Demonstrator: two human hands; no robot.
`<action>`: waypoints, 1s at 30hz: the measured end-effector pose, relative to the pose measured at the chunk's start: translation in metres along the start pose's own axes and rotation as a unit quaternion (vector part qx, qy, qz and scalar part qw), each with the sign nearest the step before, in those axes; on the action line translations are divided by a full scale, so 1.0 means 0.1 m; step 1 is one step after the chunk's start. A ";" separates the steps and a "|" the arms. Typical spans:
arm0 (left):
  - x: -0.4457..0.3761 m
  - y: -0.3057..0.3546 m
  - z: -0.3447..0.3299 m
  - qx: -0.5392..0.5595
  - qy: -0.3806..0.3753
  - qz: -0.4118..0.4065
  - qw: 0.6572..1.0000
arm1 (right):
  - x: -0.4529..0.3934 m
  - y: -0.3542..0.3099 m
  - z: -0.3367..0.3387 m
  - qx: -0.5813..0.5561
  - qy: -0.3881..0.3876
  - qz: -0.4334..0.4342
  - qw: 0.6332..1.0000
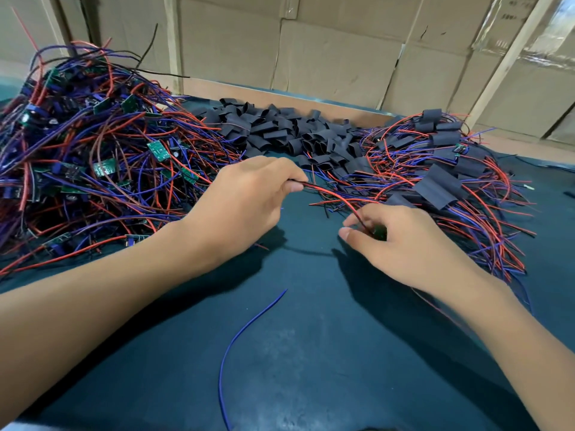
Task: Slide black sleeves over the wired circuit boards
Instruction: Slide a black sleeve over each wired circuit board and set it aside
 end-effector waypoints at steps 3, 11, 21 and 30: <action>-0.01 -0.08 0.03 -0.035 -0.023 -0.016 0.999 | -0.04 0.04 0.07 0.013 0.036 -0.024 0.999; -0.02 -0.09 -0.02 -0.071 -0.111 -0.052 0.990 | -0.03 -0.03 0.05 -0.218 -0.058 -0.025 0.974; -0.03 0.09 -0.08 -0.025 -0.126 -0.150 0.980 | 0.02 -0.16 -0.01 -0.415 -0.062 -0.009 0.908; -0.04 0.14 -0.07 -0.016 -0.119 -0.157 0.980 | -0.03 -0.11 0.05 -0.493 -0.112 -0.039 0.862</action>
Point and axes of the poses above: each hand's wrist, its own x-axis away from the middle knuckle, its own z-axis out of the back of the hand, y = z × x, the point moved 2 cm from there along -x, towards the middle knuckle, and after that the axes turned 15 degrees about -z, right-handed, at the moved point
